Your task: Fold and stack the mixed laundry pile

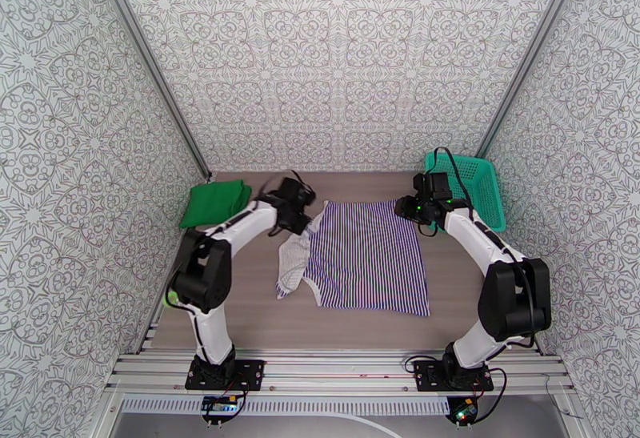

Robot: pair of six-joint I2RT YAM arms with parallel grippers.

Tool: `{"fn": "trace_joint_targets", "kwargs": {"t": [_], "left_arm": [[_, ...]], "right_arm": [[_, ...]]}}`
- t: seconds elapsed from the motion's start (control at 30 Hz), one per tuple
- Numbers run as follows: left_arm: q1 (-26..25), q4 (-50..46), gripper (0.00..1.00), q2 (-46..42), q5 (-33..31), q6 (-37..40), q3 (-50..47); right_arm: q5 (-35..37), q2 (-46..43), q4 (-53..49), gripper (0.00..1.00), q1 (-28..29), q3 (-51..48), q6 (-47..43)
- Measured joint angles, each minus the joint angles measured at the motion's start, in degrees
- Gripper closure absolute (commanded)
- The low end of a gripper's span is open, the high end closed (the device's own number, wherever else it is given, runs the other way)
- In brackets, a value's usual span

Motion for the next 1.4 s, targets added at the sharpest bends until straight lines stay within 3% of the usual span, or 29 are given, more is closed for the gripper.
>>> {"fn": "trace_joint_targets", "kwargs": {"t": [0.13, 0.37, 0.47, 0.57, 0.63, 0.9, 1.03, 1.17, 1.4], "left_arm": [[6.1, 4.0, 1.00, 0.1, 6.1, -2.8, 0.0], [12.0, 9.3, 1.00, 3.5, 12.3, -7.7, 0.4], [13.4, 9.5, 0.75, 7.2, 13.0, -9.1, 2.4], [14.2, 9.4, 0.69, 9.6, 12.7, -10.5, 3.2], [14.8, 8.9, 0.50, 10.1, 12.0, -11.4, 3.1], [16.1, 6.1, 0.46, 5.0, 8.3, -15.0, -0.1], [14.7, 3.9, 0.46, -9.2, 6.3, -19.2, -11.5], [9.6, 2.4, 0.46, -23.1, 4.9, -24.5, -24.2], [-2.6, -4.3, 0.37, -30.6, 2.0, -34.8, -38.2]], "right_arm": [[-0.2, 0.0, 0.0, 0.59, 0.5, -0.9, 0.2], [-0.2, 0.0, -0.2, 0.59, 1.3, -2.8, 0.3], [-0.2, 0.0, -0.4, 0.59, 1.4, -3.2, 0.3], [-0.2, 0.1, -0.4, 0.60, 1.5, -3.5, 0.3], [-0.1, 0.2, -0.4, 0.60, 1.6, -3.7, 0.3], [0.3, 0.4, -1.2, 0.60, 2.7, -4.2, 0.3], [1.3, -2.1, -2.5, 0.60, 3.3, -7.3, 0.2], [2.2, -7.0, -4.0, 0.60, 3.4, -11.0, 0.2], [2.9, -12.3, -4.7, 0.60, 3.5, -15.8, 0.2]]}}
